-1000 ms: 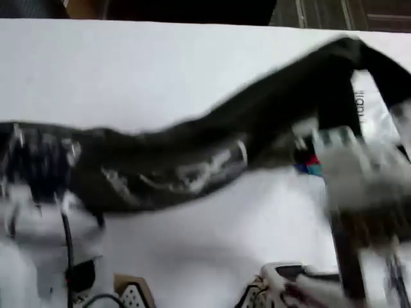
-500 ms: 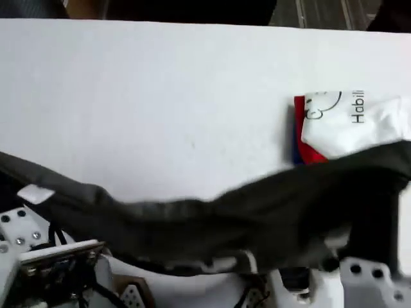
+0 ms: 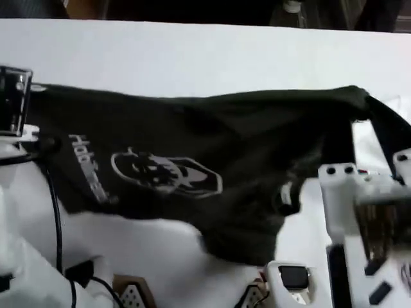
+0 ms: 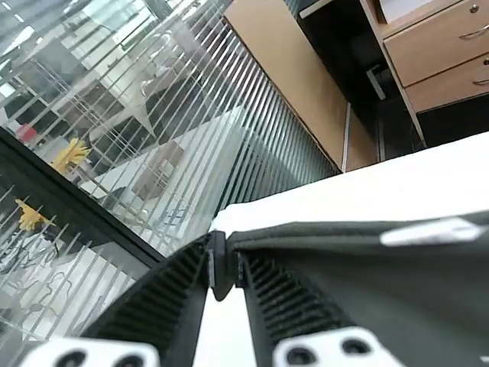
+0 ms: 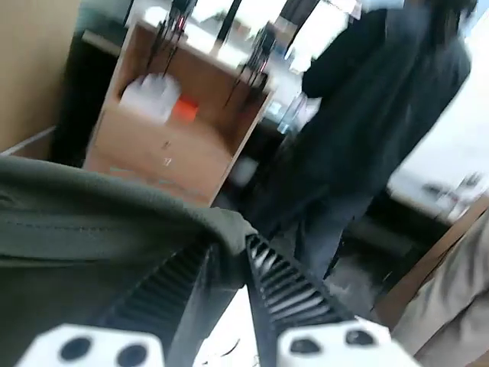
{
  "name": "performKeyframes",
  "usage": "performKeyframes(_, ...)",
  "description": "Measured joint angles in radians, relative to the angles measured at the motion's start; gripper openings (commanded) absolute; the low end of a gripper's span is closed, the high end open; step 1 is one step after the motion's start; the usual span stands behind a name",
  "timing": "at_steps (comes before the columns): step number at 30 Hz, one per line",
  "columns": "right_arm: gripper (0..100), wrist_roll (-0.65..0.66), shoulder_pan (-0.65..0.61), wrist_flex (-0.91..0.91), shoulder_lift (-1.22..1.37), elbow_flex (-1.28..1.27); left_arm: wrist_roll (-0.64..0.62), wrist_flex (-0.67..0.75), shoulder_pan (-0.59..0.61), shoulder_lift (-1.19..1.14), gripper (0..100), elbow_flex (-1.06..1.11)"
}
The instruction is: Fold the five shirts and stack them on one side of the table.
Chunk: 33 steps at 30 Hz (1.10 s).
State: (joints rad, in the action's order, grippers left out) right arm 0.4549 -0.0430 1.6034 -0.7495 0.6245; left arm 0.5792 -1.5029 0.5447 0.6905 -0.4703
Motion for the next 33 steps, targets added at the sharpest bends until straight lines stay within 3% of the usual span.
performKeyframes(5,2.1,-0.046,0.0,0.023,-0.075,-0.014,0.0,-0.049,0.0,0.008,2,-0.101)
performKeyframes(14,2.1,-0.017,0.0,0.061,-0.236,-0.014,0.0,-0.176,0.0,0.009,2,-0.249)
performKeyframes(26,2.1,-0.017,-0.1,0.003,-0.118,0.035,0.0,-0.193,0.008,-0.04,2,-0.241)
performKeyframes(33,2.1,0.112,-0.103,-0.023,-0.118,0.192,0.0,-0.193,0.008,-0.031,2,-0.241)
